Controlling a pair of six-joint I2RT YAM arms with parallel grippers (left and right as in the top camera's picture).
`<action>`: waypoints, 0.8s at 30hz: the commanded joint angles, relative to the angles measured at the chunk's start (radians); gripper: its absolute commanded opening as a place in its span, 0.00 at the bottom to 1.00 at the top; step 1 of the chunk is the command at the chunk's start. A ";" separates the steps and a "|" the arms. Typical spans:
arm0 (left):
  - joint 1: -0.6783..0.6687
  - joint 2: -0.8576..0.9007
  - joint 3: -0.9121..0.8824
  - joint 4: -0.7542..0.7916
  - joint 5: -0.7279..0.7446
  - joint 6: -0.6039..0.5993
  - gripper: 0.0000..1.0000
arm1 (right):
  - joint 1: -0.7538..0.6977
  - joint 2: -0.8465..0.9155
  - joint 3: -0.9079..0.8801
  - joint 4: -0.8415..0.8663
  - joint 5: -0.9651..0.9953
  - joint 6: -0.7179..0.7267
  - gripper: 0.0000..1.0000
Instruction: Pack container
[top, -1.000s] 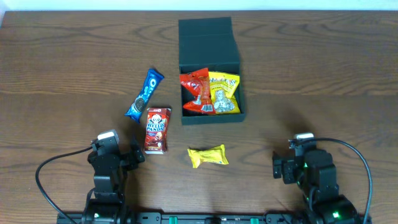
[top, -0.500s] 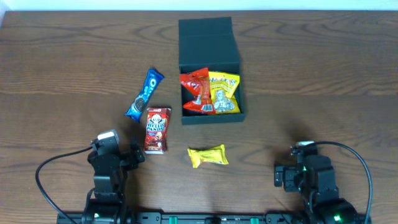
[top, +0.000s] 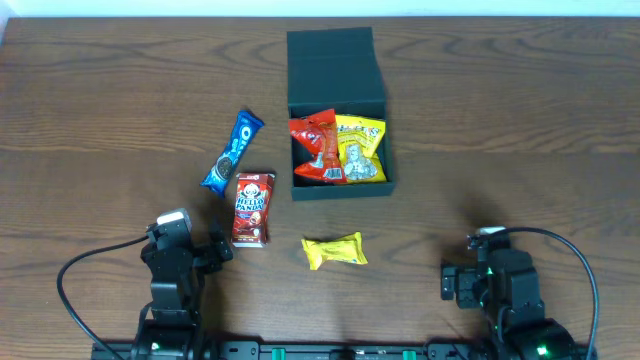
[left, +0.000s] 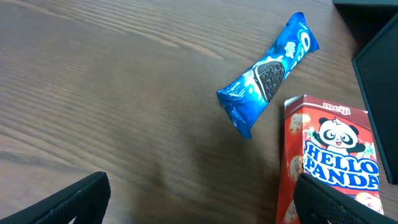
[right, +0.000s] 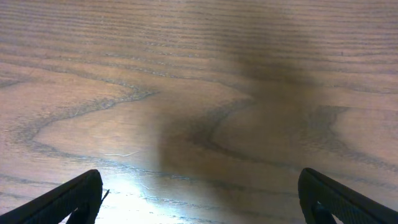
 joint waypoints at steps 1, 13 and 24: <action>0.006 -0.006 -0.024 -0.011 -0.018 -0.004 0.95 | -0.005 -0.006 -0.006 -0.004 -0.003 0.018 0.99; 0.006 -0.005 -0.024 -0.011 -0.017 -0.004 0.95 | -0.005 -0.006 -0.006 -0.004 -0.003 0.018 0.99; 0.006 0.071 0.027 -0.060 -0.014 -0.004 0.95 | -0.005 -0.006 -0.006 -0.004 -0.003 0.018 0.99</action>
